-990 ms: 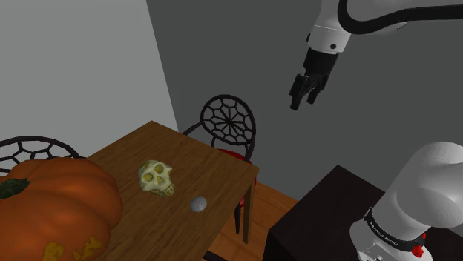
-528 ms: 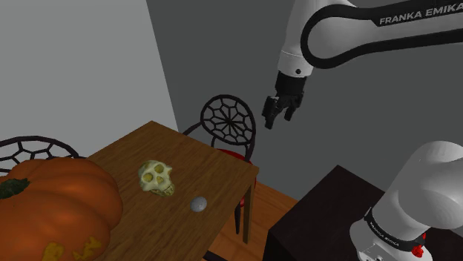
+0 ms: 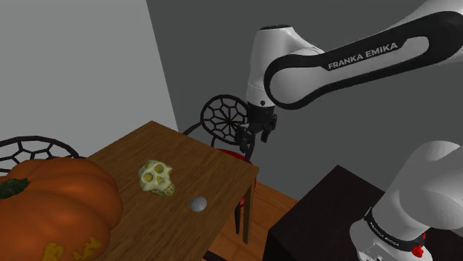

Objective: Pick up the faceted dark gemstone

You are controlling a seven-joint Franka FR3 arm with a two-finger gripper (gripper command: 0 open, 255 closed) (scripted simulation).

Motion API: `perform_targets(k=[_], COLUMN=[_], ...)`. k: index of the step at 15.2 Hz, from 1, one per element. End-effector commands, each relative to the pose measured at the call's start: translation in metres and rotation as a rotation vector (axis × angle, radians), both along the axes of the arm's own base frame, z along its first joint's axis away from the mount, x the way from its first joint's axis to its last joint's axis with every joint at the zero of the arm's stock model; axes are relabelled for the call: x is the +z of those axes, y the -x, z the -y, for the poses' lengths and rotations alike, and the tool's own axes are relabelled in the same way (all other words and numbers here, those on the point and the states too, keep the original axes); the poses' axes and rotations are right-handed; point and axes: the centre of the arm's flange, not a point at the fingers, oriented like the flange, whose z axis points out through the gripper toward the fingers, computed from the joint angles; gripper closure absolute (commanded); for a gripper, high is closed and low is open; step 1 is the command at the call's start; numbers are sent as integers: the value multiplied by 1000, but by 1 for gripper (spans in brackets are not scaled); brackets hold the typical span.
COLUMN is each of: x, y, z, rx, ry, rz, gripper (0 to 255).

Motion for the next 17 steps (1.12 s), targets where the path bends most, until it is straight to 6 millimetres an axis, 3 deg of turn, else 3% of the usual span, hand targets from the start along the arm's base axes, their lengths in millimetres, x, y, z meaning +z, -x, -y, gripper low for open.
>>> perform_targets(k=[1, 17], x=[-17, -152], y=[-6, -65], z=[-22, -184], rx=[-6, -47], ry=[6, 65], rz=[-4, -38], gripper=[0, 0])
